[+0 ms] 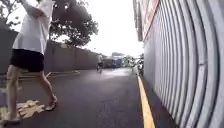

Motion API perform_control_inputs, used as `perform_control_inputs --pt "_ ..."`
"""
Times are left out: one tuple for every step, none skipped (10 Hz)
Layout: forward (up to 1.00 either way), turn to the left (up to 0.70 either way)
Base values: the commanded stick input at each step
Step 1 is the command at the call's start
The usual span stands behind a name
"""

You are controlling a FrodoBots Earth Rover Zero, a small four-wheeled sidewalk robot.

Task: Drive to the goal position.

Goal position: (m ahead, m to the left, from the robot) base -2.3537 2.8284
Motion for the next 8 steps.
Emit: perform_control_inputs --pt "0.31 0.0" --pt "0.31 0.0" --pt "0.31 0.0" --pt "0.31 0.0" --pt "0.31 0.0" --pt "0.31 -0.12" --pt "0.31 -0.56" --pt "0.31 -0.72"
